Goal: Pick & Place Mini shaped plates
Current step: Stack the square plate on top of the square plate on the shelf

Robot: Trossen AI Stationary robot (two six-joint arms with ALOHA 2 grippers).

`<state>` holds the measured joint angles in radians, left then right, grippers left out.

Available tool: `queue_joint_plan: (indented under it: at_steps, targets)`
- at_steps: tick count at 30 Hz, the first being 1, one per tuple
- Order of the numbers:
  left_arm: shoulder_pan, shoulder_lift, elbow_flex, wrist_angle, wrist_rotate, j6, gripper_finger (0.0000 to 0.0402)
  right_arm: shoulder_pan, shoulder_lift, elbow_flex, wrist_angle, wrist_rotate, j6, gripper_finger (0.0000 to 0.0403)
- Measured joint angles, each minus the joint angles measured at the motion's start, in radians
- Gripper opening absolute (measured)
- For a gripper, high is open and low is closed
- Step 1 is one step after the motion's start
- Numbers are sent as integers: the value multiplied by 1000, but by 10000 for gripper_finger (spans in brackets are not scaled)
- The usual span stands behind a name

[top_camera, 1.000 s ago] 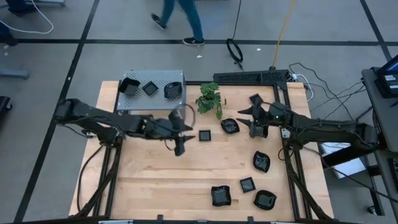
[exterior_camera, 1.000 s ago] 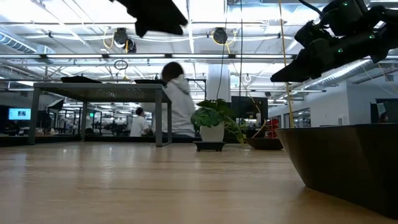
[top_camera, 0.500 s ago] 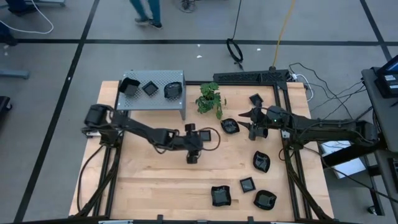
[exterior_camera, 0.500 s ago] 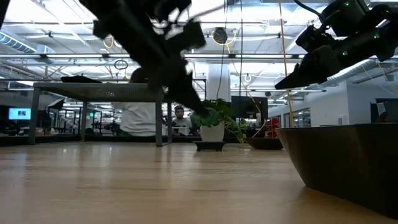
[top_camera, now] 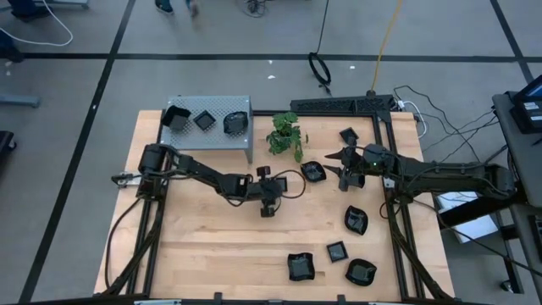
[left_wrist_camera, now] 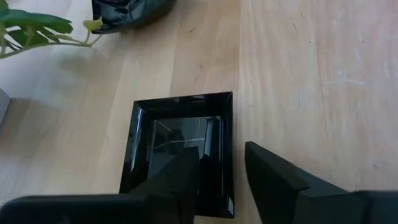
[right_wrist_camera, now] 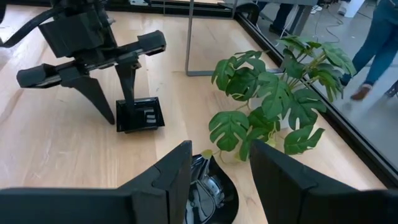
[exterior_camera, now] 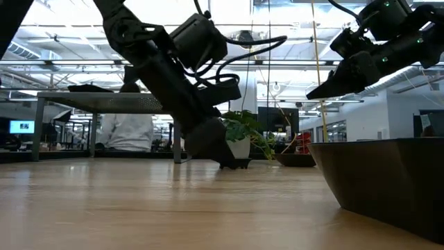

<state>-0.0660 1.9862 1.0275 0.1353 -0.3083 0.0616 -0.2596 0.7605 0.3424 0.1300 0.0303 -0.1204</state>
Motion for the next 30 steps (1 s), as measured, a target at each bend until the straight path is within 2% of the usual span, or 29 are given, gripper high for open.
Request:
queue_joint_plan:
  at_steps: [11,16,22,30]
  targets:
    - [9,2,0,2,8,-15,10,0,0,0,0,0,0,153]
    - [-2,-13,-1,13,12,-33,15,0,0,0,0,0,0,153]
    - [-27,-101,-3,27,16,-28,8,0,0,0,0,0,-1,153]
    - [-62,-299,-2,-9,-150,-27,5,-1,0,0,0,2,-8,153]
